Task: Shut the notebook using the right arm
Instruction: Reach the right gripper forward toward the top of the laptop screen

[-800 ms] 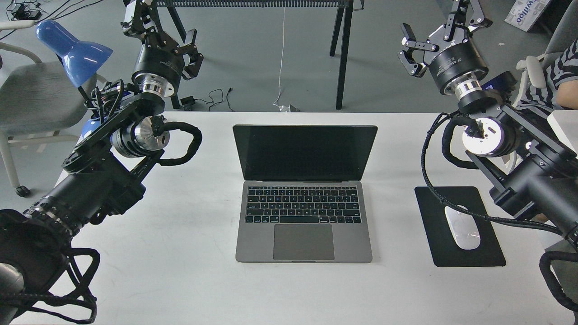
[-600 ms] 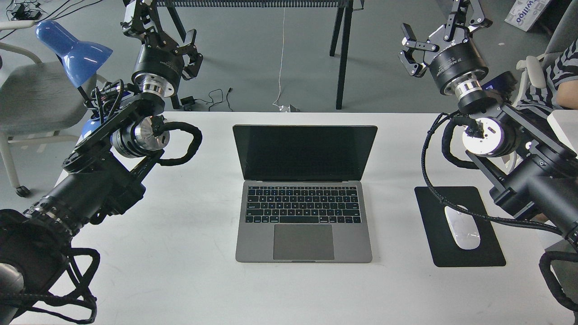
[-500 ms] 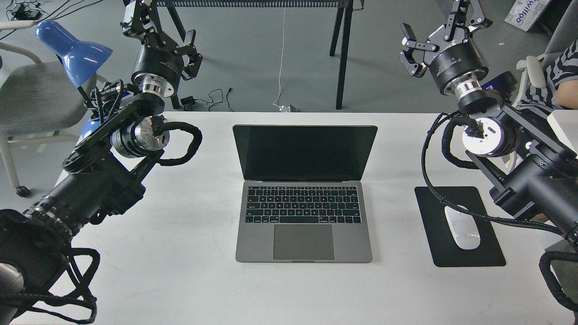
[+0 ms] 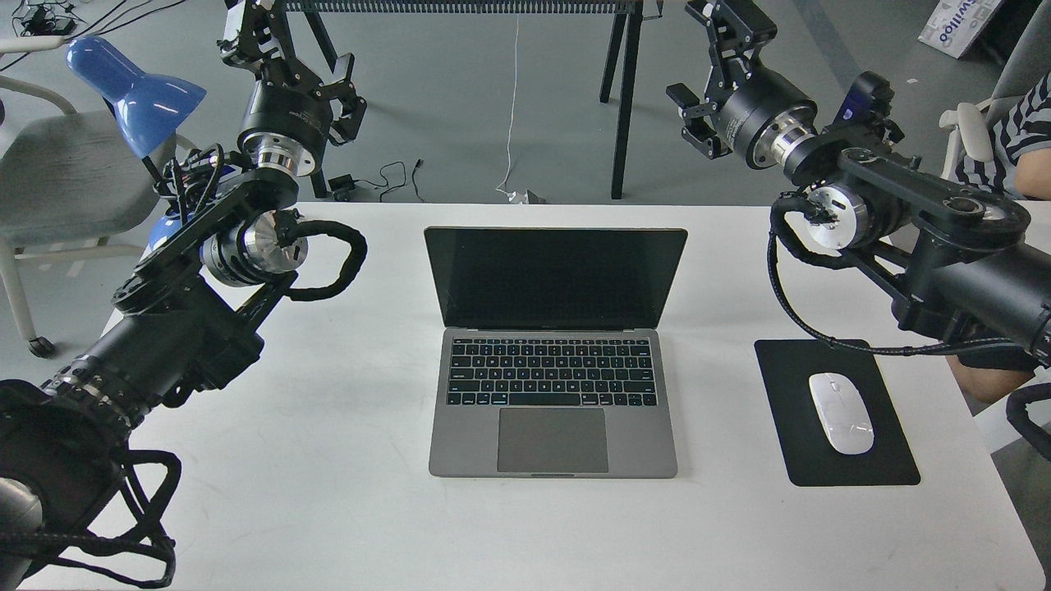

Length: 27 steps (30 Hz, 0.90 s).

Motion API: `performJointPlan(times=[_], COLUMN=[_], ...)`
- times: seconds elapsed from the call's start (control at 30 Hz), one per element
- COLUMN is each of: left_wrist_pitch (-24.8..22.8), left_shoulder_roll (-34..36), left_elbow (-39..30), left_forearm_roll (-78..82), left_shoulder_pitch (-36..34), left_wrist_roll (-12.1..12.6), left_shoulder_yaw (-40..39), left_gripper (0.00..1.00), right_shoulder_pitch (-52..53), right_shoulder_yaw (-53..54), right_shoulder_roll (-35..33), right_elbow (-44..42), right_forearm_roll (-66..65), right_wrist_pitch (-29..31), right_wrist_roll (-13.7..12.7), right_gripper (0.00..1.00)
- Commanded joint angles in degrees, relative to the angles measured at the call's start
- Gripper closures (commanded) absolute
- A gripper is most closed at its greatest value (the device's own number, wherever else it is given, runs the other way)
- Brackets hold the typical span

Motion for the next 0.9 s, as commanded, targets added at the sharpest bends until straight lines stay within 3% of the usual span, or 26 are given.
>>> performJointPlan(times=[0.0, 0.5, 0.87], left_wrist_pitch=[0.0, 0.0, 0.0], left_shoulder_roll=[0.0, 0.0, 0.0], left_elbow=[0.0, 0.0, 0.0], left_forearm_roll=[0.0, -0.1, -0.1], left_shoulder_pitch=[0.1, 0.1, 0.1], left_wrist_roll=[0.0, 0.0, 0.0], left_shoulder_yaw=[0.0, 0.0, 0.0], left_gripper=[0.00, 0.00, 0.00], right_shoulder_pitch=[2.9, 5.2, 4.9], right_shoulder_yaw=[-4.5, -18.6, -23.1], right_shoulder_roll=[1.7, 12.0, 14.8], right_elbow=[-0.7, -13.9, -14.4], right_forearm_roll=[-0.2, -12.7, -13.1], right_wrist_pitch=[-0.1, 0.1, 0.8], right_wrist_roll=[0.0, -0.4, -0.4], right_gripper=[0.00, 0.00, 0.00])
